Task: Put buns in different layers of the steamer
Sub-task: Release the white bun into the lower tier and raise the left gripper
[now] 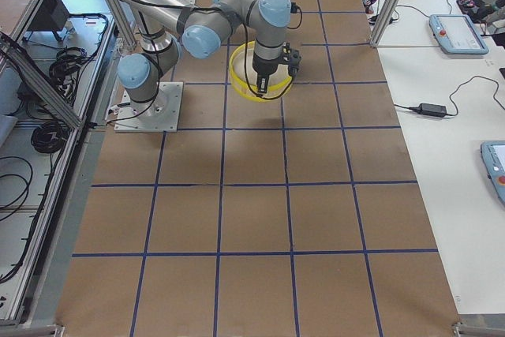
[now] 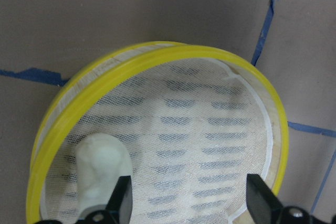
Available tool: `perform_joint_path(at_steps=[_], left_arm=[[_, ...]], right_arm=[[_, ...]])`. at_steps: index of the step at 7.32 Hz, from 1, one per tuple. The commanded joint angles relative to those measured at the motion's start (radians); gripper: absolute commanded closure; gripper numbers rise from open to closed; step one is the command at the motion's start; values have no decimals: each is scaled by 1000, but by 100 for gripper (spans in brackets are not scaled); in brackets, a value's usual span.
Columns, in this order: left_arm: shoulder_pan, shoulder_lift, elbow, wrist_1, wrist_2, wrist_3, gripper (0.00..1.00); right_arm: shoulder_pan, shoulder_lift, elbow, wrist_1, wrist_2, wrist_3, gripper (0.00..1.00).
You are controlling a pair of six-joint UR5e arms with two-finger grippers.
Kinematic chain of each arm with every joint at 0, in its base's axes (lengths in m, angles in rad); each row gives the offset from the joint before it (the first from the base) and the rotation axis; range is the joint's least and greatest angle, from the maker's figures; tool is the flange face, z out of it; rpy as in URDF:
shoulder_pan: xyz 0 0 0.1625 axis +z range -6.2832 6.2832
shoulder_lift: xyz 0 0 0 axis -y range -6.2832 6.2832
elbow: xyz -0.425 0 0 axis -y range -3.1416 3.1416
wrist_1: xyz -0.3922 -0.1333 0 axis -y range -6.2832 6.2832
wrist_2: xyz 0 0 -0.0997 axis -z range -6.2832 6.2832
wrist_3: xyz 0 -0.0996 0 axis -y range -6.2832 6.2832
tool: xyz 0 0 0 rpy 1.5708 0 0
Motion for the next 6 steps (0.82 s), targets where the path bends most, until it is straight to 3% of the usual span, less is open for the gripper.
perform_joint_path(at_steps=[1, 2, 4, 6], left_arm=[[85, 99, -24, -108, 245, 97, 7], [172, 113, -24, -143, 257, 194, 6], [339, 146, -27, -280, 263, 422, 5], [455, 189, -45, -325, 324, 608, 3]], right_arm=[[9, -15, 1, 1, -3, 16, 86], [43, -18, 3, 5, 9, 86, 84], [238, 20, 12, -13, 9, 268, 93], [404, 107, 20, -112, 2, 347, 94]])
